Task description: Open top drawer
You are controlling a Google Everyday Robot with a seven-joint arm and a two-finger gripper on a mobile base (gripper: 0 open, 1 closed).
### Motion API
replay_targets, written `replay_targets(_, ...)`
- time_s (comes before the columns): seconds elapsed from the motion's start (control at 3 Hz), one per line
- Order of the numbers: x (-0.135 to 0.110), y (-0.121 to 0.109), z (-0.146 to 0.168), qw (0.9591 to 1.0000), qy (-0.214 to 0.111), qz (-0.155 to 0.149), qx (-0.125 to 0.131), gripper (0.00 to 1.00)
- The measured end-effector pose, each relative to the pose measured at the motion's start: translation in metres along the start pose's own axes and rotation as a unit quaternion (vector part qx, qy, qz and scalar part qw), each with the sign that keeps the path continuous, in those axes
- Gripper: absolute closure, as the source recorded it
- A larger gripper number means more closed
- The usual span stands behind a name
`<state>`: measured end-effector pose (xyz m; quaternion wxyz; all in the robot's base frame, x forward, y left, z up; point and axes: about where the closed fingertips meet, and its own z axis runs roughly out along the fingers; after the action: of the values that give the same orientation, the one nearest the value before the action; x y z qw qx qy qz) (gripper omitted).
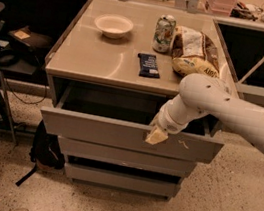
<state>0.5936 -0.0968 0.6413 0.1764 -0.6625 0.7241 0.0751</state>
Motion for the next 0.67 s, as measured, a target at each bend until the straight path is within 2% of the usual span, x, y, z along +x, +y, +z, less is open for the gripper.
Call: replay_targets(0.67,0.0020,0.0163,-0.0014,0.9999,0.003,0.004,0.010,1.00)
